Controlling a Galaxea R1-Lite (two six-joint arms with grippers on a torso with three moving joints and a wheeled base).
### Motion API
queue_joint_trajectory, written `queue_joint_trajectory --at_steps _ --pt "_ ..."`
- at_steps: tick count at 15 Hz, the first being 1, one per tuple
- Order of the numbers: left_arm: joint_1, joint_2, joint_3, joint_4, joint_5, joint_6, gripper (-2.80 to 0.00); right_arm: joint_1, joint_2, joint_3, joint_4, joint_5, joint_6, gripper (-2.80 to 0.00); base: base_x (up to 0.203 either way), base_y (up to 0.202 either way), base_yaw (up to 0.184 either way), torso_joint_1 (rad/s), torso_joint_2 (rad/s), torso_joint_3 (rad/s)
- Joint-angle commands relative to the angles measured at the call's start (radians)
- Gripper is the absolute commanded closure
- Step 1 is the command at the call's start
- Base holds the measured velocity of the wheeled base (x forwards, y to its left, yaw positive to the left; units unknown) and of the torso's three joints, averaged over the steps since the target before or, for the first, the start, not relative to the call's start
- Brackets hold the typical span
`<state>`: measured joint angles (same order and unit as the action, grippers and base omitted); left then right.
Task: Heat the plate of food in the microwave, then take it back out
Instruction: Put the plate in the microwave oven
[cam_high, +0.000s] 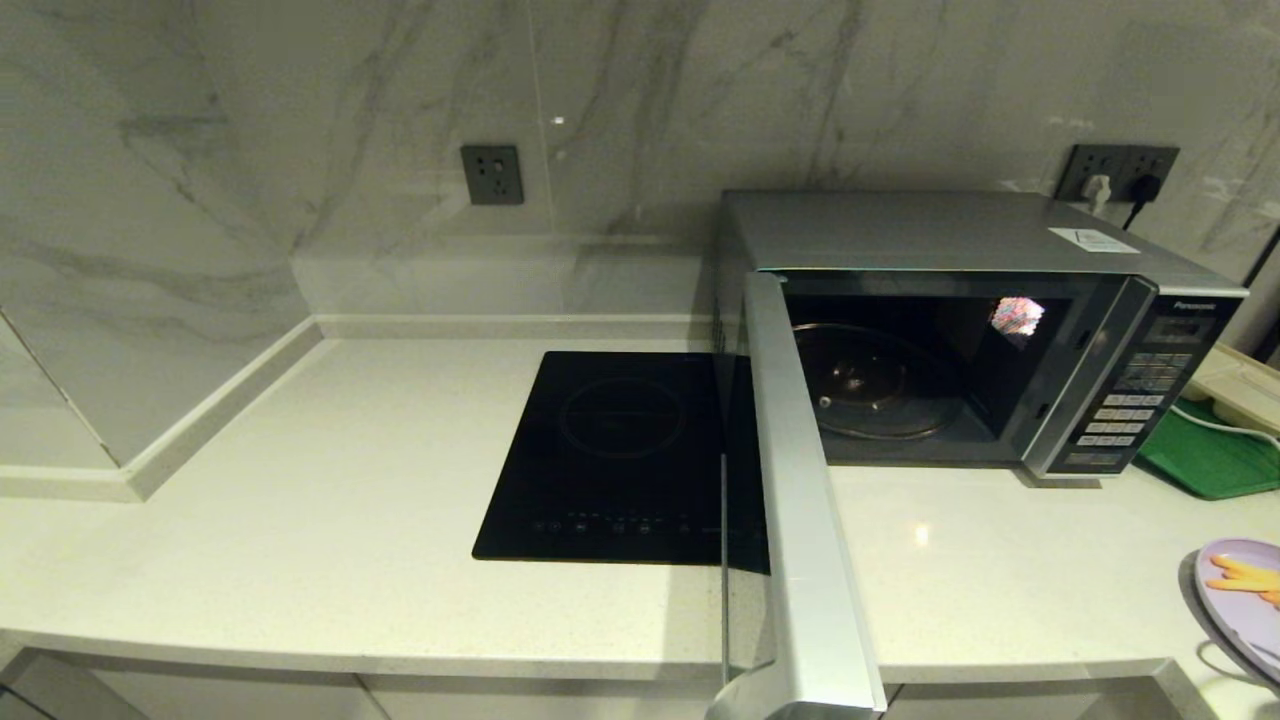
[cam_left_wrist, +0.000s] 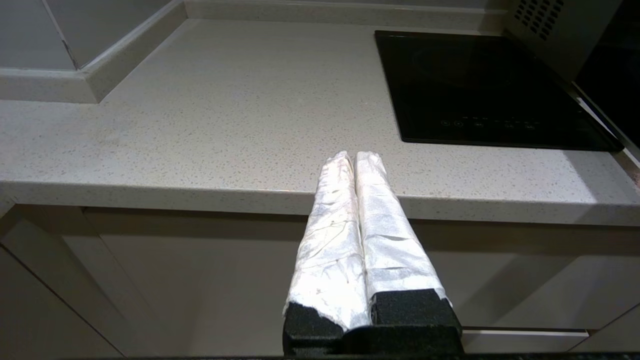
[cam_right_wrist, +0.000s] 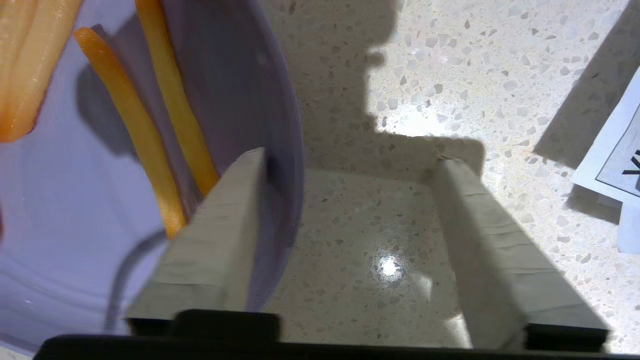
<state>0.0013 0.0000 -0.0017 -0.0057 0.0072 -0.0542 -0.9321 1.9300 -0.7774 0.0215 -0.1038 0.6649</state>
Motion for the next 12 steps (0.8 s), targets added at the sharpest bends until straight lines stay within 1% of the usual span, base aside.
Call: queue_joint_trajectory --at_steps 1,6,8,12 --pt "0.0 0.0 0.0 0.0 0.0 -0.001 0.0 -0.001 0.001 0.001 0.0 0.0 0.005 0.0 0.0 0.0 0.0 0.0 0.0 0.0" --pt "0.0 0.0 0.0 0.0 0.0 0.001 0.0 -0.001 0.0 0.003 0.002 -0.002 0.008 0.0 0.0 0.0 0.0 0.0 0.0 0.0" --pt "0.0 0.0 0.0 0.0 0.0 -0.001 0.0 -0.001 -0.003 -0.002 0.002 -0.002 0.032 0.0 0.0 0.0 0.0 0.0 0.0 0.0" --pt "0.0 0.0 0.0 0.0 0.0 0.001 0.0 -0.001 -0.002 -0.003 0.003 -0.002 0.035 0.0 0.0 0.0 0.0 0.0 0.0 0.0"
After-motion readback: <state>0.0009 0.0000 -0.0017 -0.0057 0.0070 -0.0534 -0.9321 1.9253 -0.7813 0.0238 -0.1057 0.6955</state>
